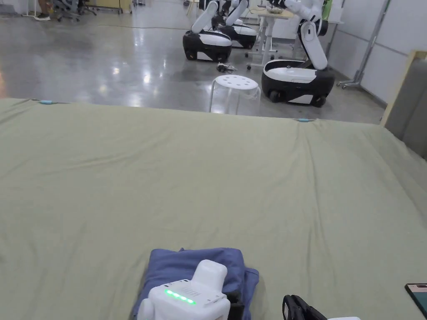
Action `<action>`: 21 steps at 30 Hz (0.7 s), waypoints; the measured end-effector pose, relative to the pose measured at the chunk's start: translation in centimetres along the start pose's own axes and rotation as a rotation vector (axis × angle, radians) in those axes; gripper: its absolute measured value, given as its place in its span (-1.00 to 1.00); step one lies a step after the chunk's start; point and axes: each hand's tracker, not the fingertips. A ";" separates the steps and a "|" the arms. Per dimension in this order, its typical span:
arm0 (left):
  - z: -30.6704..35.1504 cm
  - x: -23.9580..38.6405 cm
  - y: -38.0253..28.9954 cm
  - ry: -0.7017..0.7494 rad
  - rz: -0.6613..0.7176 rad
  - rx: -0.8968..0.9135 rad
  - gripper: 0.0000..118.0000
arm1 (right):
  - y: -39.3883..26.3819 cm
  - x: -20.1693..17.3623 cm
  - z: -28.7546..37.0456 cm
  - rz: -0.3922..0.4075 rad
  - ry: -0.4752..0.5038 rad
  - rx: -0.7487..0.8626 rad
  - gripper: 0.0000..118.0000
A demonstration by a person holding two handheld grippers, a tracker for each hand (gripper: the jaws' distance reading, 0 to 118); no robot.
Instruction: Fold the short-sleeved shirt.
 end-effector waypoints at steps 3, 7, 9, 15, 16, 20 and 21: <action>4.8 -1.8 2.1 -0.102 0.136 0.147 0.00 | 0.0 0.4 -0.3 -0.013 0.011 -0.004 -0.85; 9.3 -5.7 4.8 -0.114 0.290 0.286 0.00 | -0.3 0.7 -1.0 -0.050 0.023 -0.011 -0.85; 9.0 -8.1 4.9 -0.161 0.443 0.265 -0.02 | -0.5 0.6 -1.3 -0.066 0.030 -0.020 -0.85; 0.9 -5.4 0.4 -0.259 0.479 -0.069 -0.82 | -0.6 0.8 -1.4 -0.101 0.034 -0.039 -0.85; -0.2 -4.5 -0.6 -0.308 0.492 -0.105 -0.82 | -0.6 0.9 -1.4 -0.096 0.028 -0.043 -0.85; -2.1 -2.4 -2.6 -0.351 0.521 -0.093 -0.83 | -0.1 1.6 -2.0 -0.097 0.018 -0.084 -0.85; -1.6 -3.2 -2.2 -0.358 0.541 -0.075 -0.83 | 0.2 1.5 -2.4 -0.091 0.024 -0.107 -0.85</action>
